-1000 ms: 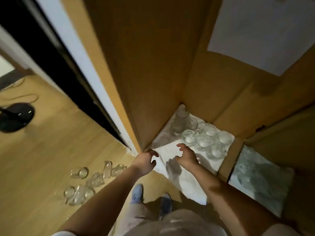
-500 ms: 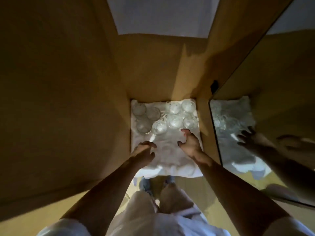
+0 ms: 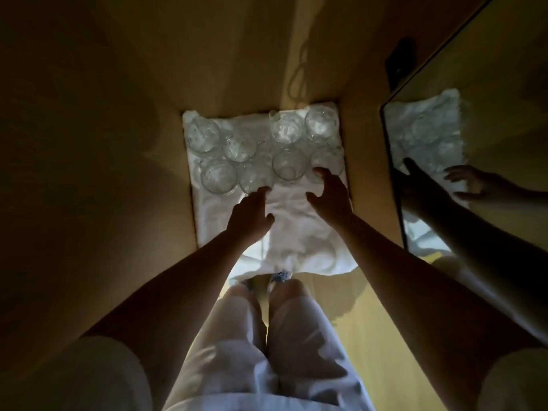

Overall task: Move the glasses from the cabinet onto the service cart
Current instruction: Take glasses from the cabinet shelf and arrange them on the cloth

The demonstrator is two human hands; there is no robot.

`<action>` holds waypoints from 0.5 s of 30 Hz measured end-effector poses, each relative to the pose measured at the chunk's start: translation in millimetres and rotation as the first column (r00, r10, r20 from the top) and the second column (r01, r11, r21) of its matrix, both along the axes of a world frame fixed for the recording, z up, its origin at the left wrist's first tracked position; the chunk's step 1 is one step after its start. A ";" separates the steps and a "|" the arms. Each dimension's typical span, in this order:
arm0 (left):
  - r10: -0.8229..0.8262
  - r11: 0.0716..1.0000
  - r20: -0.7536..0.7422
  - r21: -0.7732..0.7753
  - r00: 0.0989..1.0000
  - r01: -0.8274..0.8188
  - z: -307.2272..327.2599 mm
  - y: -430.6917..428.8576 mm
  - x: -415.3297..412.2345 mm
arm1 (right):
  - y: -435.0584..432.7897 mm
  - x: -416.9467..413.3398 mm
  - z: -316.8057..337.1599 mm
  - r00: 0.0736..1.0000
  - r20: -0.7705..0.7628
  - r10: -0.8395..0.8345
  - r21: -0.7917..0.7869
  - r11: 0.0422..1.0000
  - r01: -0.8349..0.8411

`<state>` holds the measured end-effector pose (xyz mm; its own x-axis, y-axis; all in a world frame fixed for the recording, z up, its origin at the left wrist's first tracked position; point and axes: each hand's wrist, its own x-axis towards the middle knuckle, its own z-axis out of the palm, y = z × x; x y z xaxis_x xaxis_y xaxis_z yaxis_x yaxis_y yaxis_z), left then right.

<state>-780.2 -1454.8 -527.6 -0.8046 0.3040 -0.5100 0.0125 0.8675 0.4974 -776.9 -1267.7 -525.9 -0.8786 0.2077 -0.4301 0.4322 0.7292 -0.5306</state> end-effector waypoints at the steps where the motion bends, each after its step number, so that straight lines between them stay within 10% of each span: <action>1: 0.016 1.000 -0.008 0.006 1.000 -0.016 -8.0 1.1 -5.1 | -0.4 -3.6 -9.9 1.000 -0.011 -0.001 -0.005 1.000 0.001; 15: -0.165 0.966 -0.070 -0.211 0.984 0.147 -100.7 16.3 -48.5 | 17.1 -35.2 -110.2 0.987 0.058 -0.149 0.125 0.982 0.140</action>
